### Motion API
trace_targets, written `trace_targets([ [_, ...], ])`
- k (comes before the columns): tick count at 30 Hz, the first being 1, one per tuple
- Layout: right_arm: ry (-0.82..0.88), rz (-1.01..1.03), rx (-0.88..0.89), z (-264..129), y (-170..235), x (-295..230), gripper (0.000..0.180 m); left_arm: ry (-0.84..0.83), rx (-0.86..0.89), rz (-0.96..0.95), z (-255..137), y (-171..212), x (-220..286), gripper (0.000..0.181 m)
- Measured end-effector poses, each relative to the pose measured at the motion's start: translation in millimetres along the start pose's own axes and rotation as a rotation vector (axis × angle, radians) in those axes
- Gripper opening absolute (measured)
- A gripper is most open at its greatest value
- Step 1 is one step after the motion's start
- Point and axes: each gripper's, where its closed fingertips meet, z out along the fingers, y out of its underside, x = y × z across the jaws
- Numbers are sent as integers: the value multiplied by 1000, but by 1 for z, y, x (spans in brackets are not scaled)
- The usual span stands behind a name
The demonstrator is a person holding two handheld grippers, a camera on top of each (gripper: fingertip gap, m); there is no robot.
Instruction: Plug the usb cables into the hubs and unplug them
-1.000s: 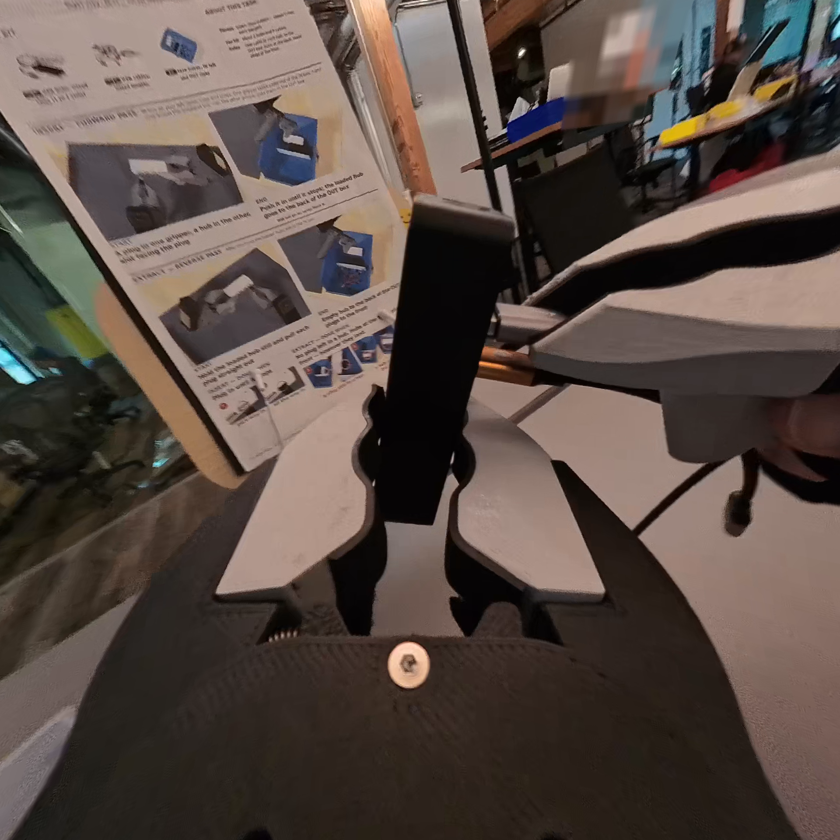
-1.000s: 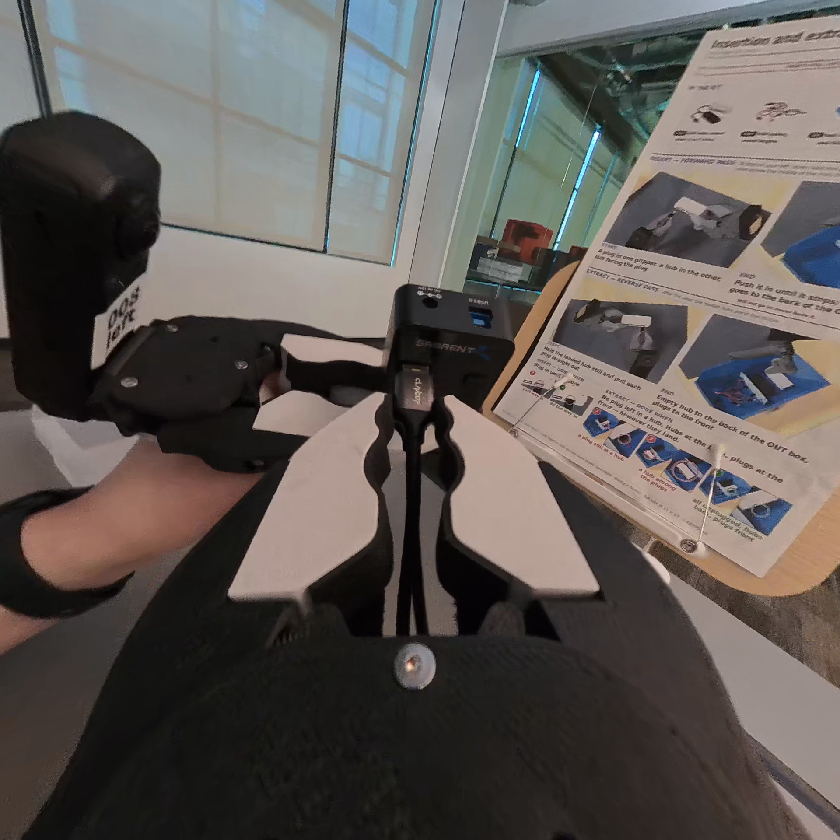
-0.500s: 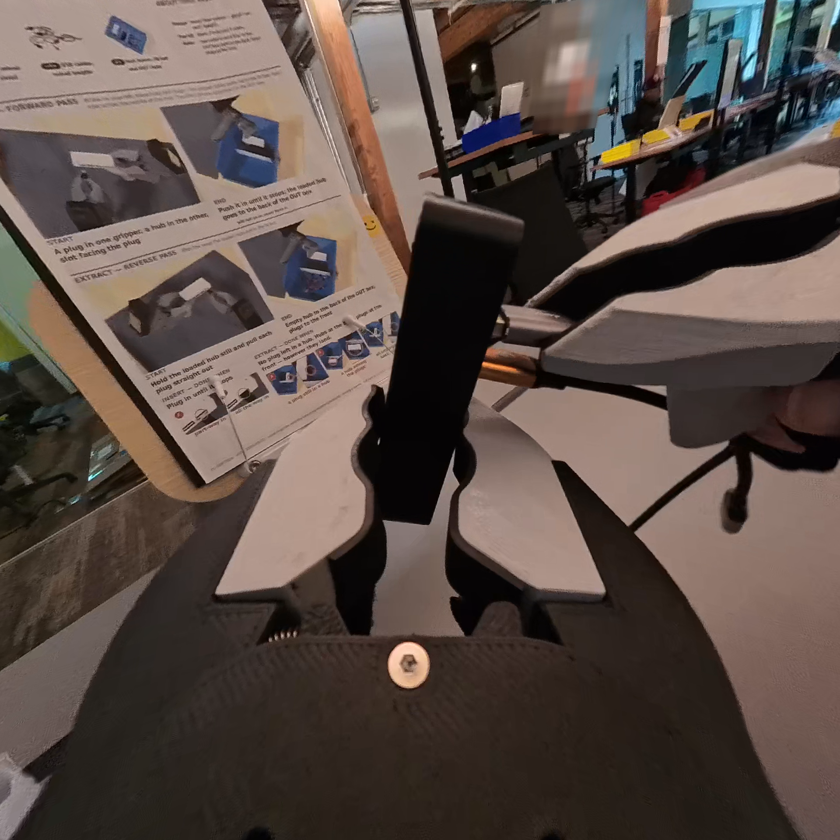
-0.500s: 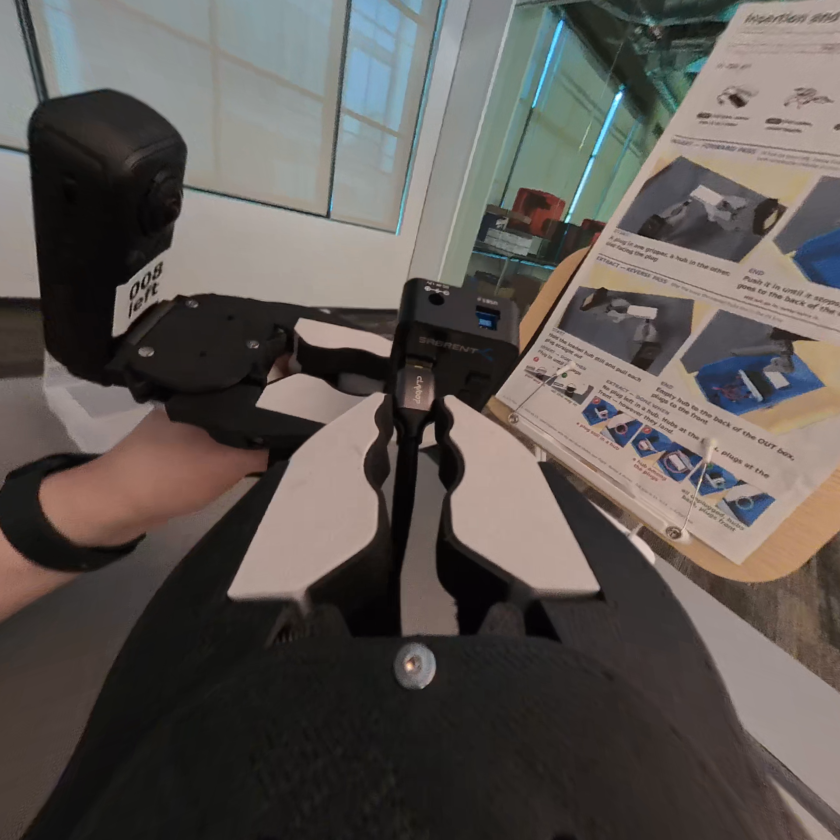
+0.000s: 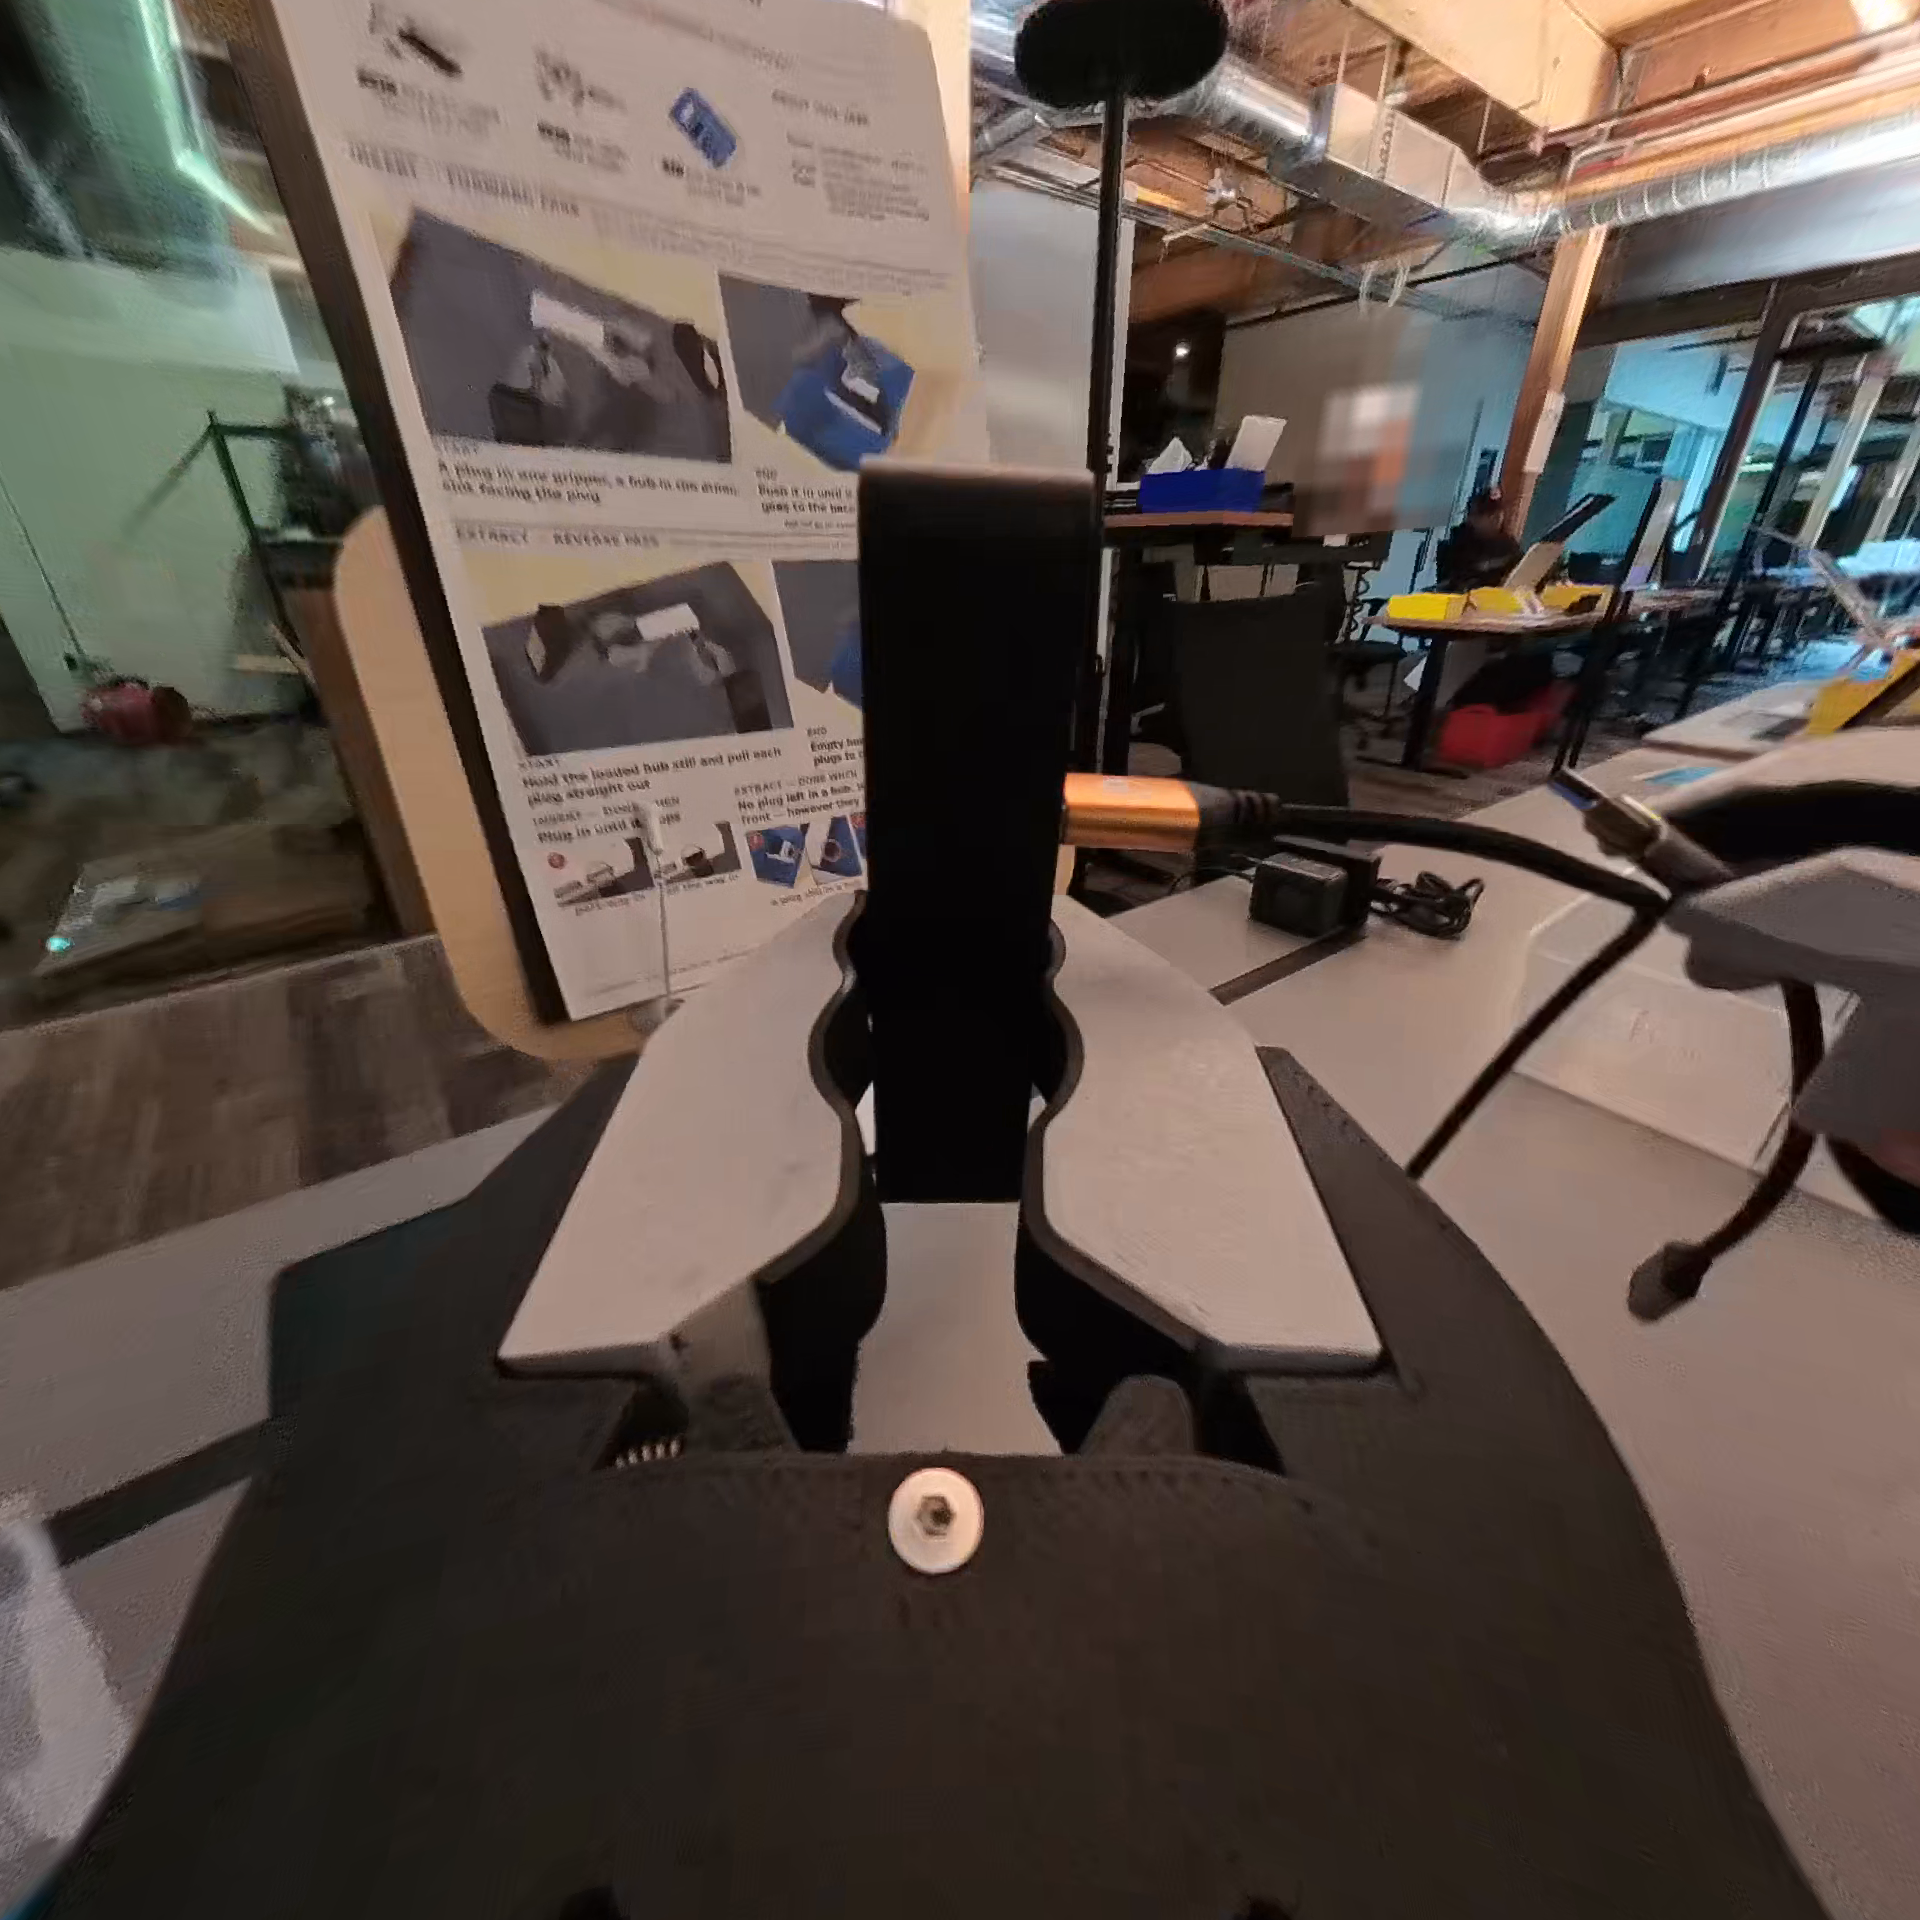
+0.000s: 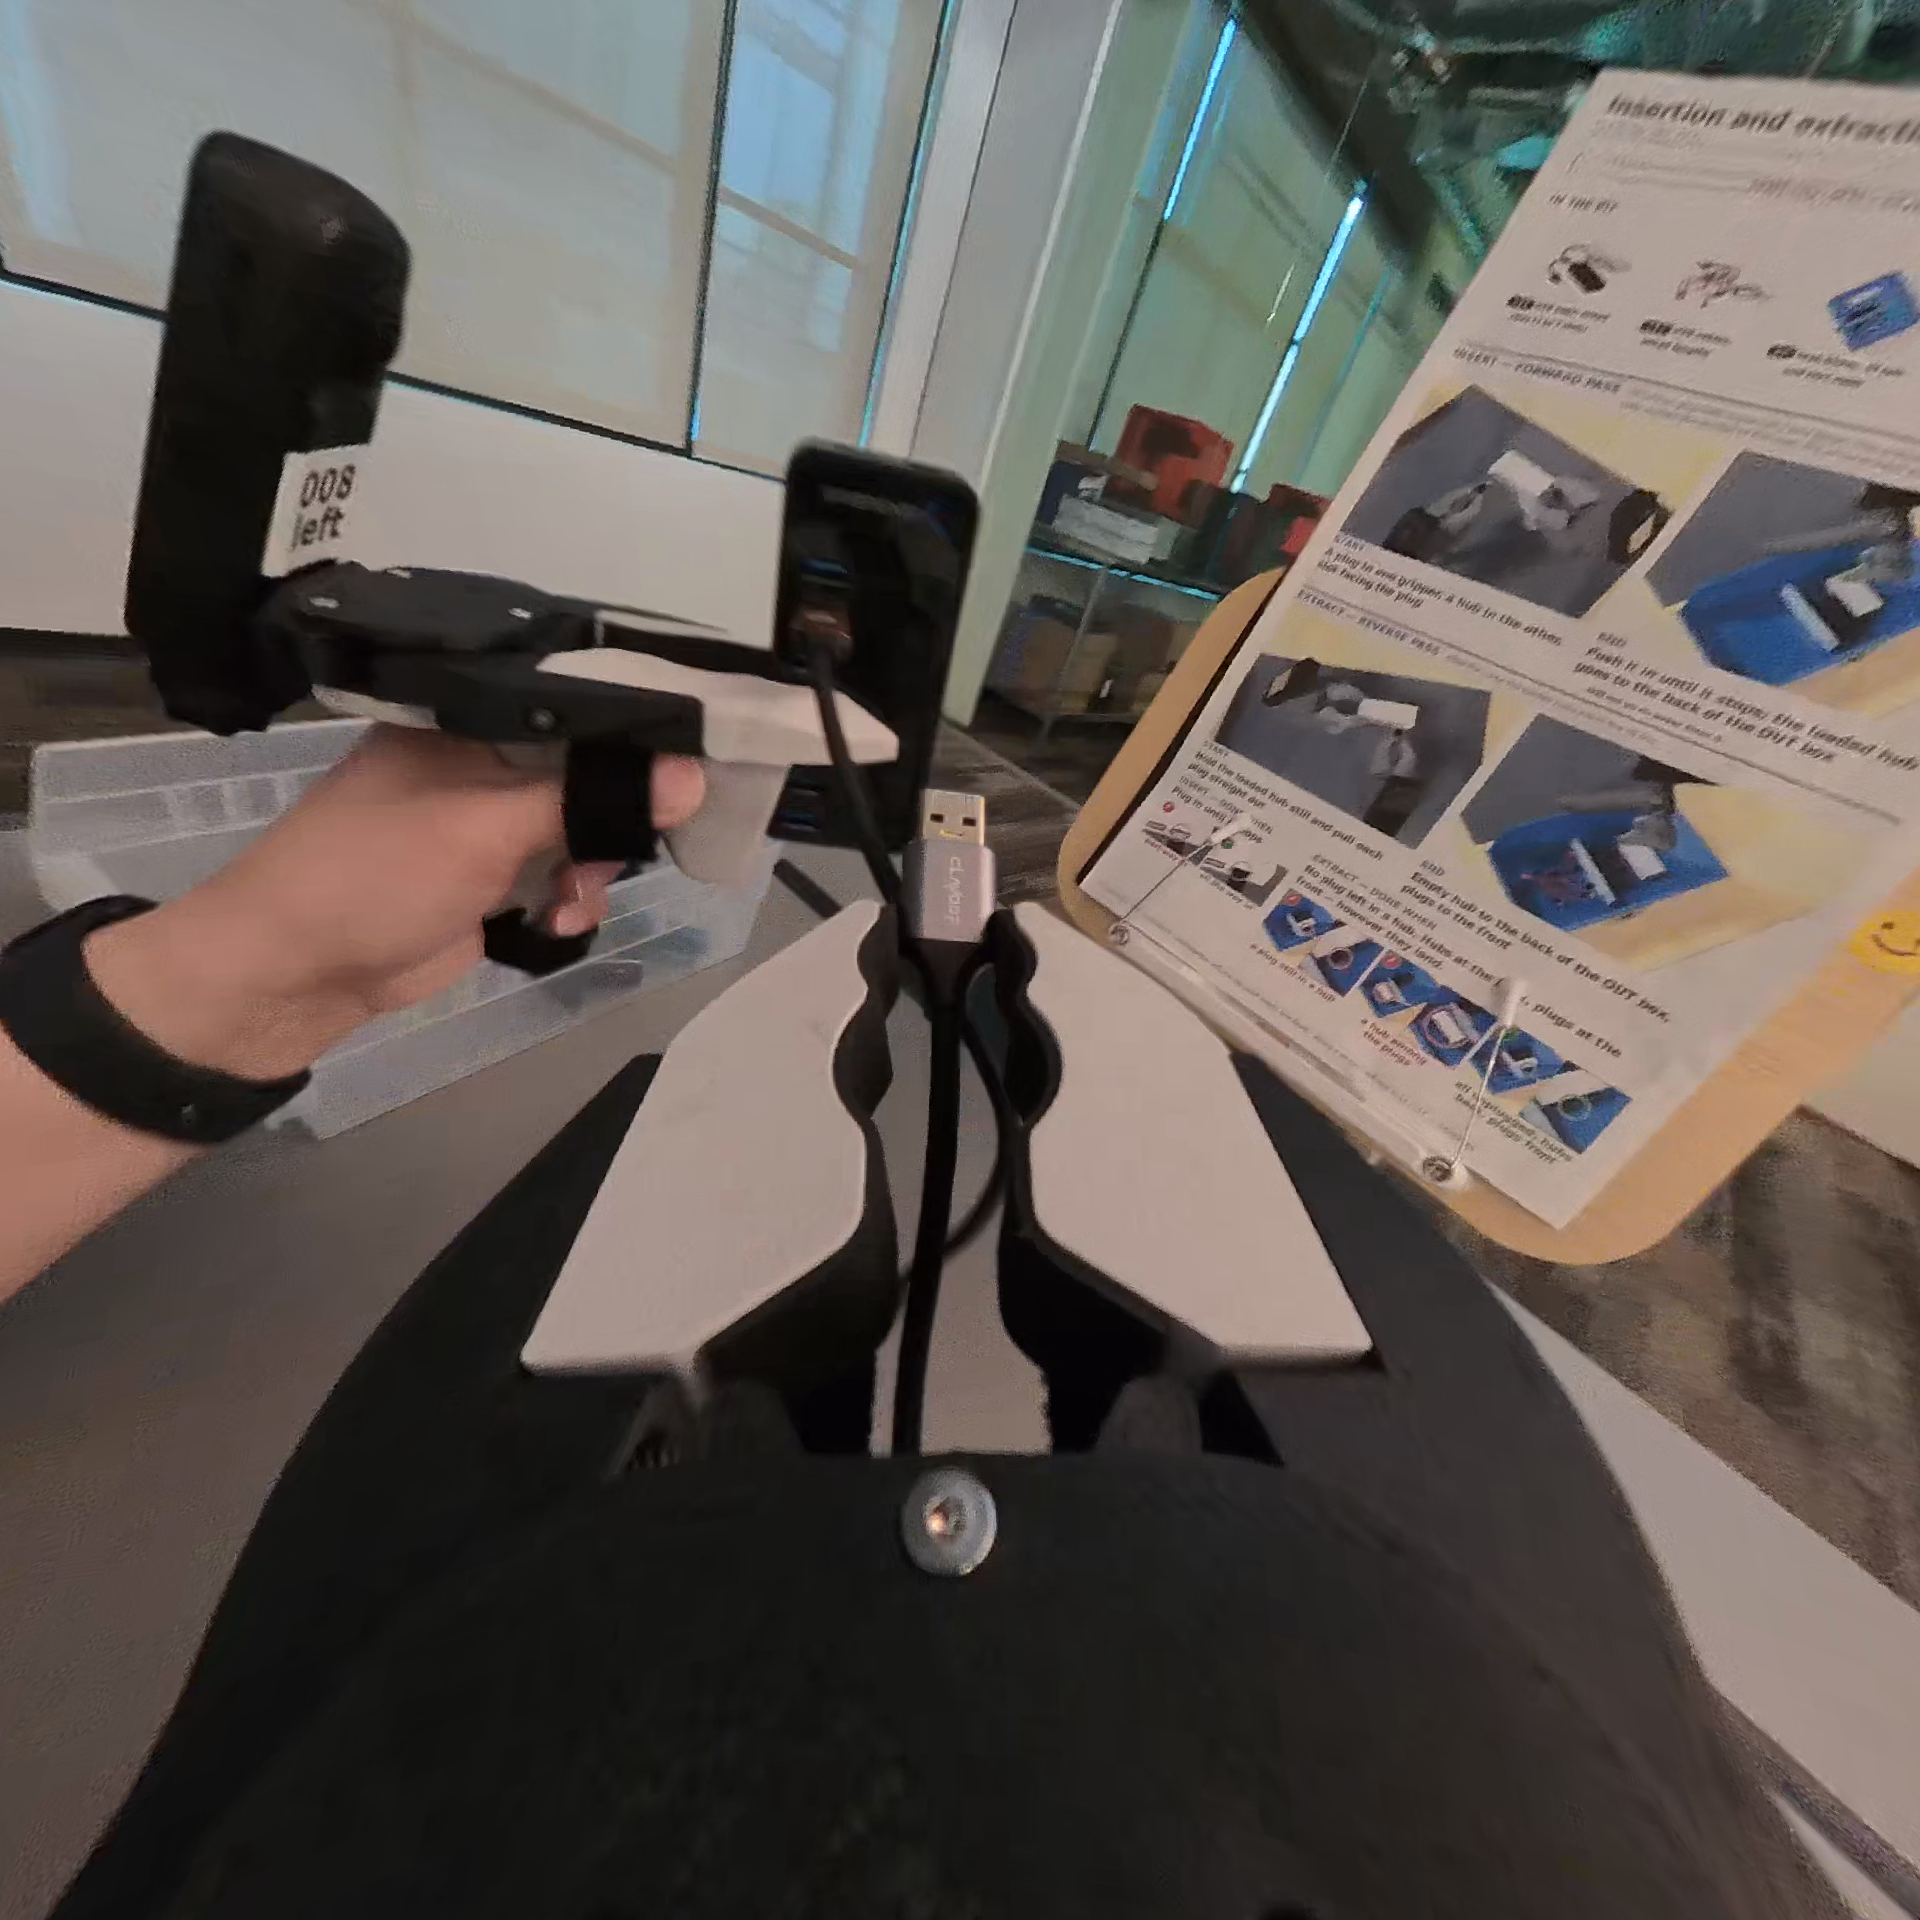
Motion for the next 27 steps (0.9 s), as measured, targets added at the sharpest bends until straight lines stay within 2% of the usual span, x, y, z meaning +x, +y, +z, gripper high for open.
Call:
trace_targets([
  [3, -62, 44, -33, -12, -2, 15, 17, -12, -18, 42, -6, -7, 4, 25],
  [5, -183, 106, -53, -25, -2, 20, 17, -7, 4, 41, -8, -15, 9, 25],
  [8, -187, 180, -79, -61, -4, 56, 17, 8, 24, 43, -16, -27, 11, 25],
  [11, -88, 191, -88, -124, -9, 103, 17, 32, 73, 8, -27, -42, 12, 25],
  [13, 13, 214, -7, -177, -21, 135, 17, 67, 88, -25, -32, -48, 16, 25],
  [16, 253, 210, 100, -259, -27, 182, 17, 80, 93, -15, -35, -52, 20, 25],
  [19, 528, 230, 60, -329, 0, 227, 17, 64, 78, 35, -34, -51, 27, 25],
  [21, 624, 330, -14, -358, 32, 245, 17, 82, 70, 45, -32, -51, 35, 26],
  [24, 681, 487, -150, -377, 86, 260, 17, 107, 59, 60, -30, -51, 47, 25],
  [27, 655, 577, -265, -377, 126, 264, 17, 115, 49, 89, -27, -50, 56, 25],
])
